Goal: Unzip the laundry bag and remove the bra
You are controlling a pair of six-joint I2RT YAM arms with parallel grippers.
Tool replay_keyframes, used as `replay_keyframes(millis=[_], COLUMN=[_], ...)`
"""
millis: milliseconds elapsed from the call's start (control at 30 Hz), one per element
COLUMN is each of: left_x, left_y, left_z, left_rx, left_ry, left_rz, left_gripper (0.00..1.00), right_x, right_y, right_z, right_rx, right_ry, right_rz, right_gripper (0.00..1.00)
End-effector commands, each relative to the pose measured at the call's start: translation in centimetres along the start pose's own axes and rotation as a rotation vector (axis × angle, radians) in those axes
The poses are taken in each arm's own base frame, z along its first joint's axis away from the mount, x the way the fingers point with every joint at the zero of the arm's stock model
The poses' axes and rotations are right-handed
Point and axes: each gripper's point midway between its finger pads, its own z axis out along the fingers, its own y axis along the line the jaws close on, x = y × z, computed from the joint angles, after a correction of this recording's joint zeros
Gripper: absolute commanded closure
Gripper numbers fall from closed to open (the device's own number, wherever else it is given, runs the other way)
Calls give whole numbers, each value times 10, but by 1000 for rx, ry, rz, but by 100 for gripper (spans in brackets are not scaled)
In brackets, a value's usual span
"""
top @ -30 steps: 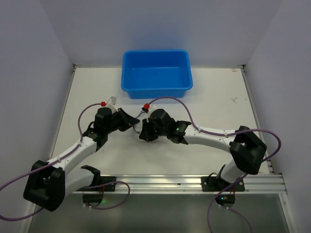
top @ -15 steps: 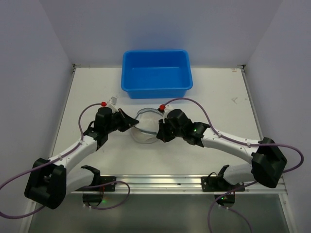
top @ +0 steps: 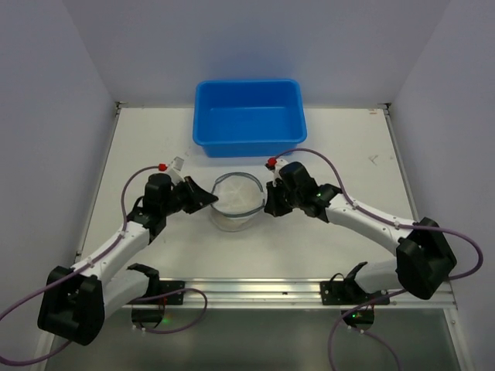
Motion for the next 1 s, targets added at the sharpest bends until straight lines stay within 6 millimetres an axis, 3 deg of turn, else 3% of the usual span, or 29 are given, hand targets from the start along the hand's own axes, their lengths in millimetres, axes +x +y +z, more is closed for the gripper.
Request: replay_keyframes(millis=[0, 100, 233, 267, 333, 367, 400, 567, 700, 800, 833, 967], left_x=[9, -1, -23, -27, -33, -39, -41, -44, -42, -19, -16, 15], left_y=[10, -3, -26, -31, -39, -47, -51, -75, -111, -144, -149, -171], left_z=[-10, -16, -26, -27, -29, -31, -31, -28, -26, -19, -14, 3], left_rx=[-12, 19, 59, 67, 85, 100, 111, 169, 227, 286, 293, 332], left_ry=[21, -25, -109, -120, -137, -150, -153, -146, -160, -127, -117, -51], left_rz=[36, 50, 98, 108, 140, 158, 172, 249, 363, 464, 487, 557], left_gripper=[82, 76, 78, 80, 83, 83, 83, 91, 90, 88, 88, 82], right_x=[-34, -46, -59, -60, -63, -67, -67, -77, -87, -88, -91, -82], right_y=[0, 7, 7, 8, 11, 14, 14, 9, -1, -12, -11, -27], right_z=[-4, -1, -8, -11, -18, -26, -29, -57, -100, -121, -138, -164], right_rx=[-1, -10, 20, 19, 8, 1, 0, 43, 99, 141, 130, 171], right_ry=[-59, -55, -61, -70, -95, -125, -136, -242, -399, -492, -550, -668], right_rz=[-67, -127, -128, -123, -108, -108, -103, -45, 17, 74, 100, 173], right_gripper=[98, 84, 60, 49, 38, 21, 16, 7, 5, 3, 3, 1])
